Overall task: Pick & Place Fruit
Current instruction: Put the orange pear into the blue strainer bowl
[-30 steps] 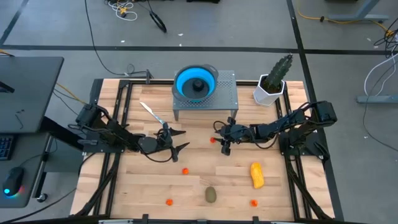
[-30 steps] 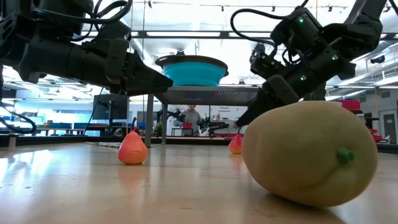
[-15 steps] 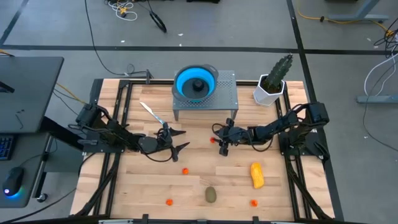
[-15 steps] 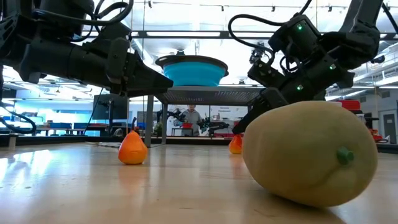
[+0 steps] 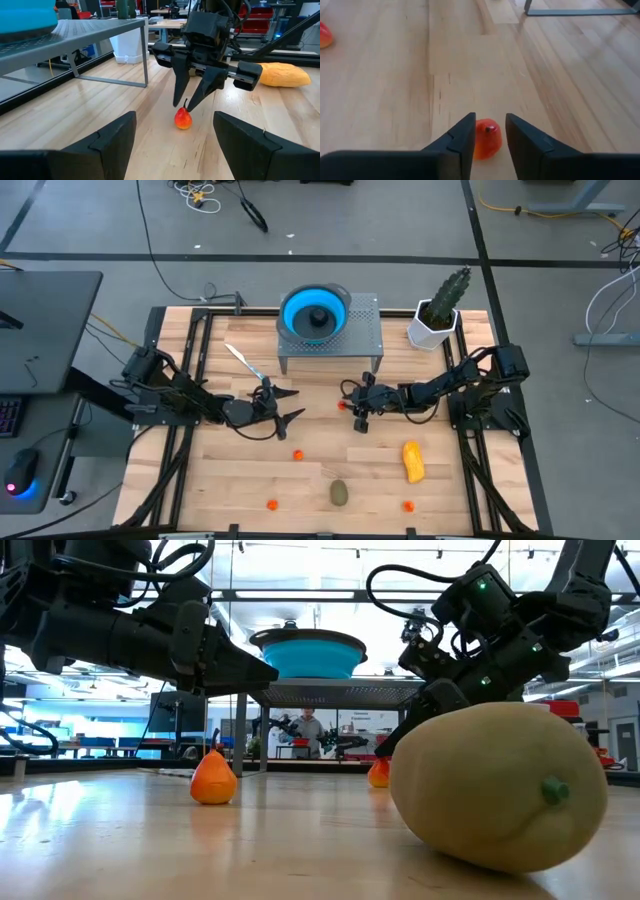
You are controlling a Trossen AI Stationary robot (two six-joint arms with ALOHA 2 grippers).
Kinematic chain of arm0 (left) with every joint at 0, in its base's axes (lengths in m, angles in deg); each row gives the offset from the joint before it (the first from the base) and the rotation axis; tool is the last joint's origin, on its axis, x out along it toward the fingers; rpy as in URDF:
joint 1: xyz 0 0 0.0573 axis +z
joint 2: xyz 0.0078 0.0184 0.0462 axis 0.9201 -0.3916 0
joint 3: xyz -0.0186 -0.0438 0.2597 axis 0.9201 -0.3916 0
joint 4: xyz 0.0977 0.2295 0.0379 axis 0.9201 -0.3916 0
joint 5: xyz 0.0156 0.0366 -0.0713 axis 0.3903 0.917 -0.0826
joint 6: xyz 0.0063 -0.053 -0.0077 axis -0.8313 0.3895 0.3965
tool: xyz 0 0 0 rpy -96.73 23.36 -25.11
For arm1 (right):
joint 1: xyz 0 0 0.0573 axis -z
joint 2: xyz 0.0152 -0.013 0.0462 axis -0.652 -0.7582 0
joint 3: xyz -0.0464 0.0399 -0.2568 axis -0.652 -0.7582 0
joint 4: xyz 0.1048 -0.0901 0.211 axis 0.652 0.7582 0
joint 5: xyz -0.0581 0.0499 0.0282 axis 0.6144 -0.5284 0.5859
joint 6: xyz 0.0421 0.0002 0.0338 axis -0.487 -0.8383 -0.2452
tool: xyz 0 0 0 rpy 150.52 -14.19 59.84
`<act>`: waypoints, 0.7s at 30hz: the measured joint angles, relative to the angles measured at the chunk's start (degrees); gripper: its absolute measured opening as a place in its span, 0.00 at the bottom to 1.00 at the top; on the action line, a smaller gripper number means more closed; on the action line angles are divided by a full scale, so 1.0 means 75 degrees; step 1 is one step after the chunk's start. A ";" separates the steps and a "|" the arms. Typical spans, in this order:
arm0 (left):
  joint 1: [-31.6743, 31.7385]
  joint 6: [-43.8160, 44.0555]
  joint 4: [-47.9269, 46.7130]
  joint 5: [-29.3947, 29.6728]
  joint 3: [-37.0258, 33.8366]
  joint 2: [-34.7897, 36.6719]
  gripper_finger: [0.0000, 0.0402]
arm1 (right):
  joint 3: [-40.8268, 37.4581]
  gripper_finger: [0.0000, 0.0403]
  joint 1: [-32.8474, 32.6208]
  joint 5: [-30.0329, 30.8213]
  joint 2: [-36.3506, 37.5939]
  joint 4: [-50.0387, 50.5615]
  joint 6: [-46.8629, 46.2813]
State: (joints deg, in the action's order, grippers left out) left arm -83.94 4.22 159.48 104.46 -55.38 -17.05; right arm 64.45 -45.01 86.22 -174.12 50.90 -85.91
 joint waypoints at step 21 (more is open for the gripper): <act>0.0000 0.0003 -0.0017 0.0003 0.0000 0.0000 0.68 | 0.0003 0.05 0.0003 -0.0054 0.0006 0.0080 0.0344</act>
State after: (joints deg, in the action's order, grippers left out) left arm -83.94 4.24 159.35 104.49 -55.38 -17.05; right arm 64.47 -44.99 85.81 -174.07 51.50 -83.33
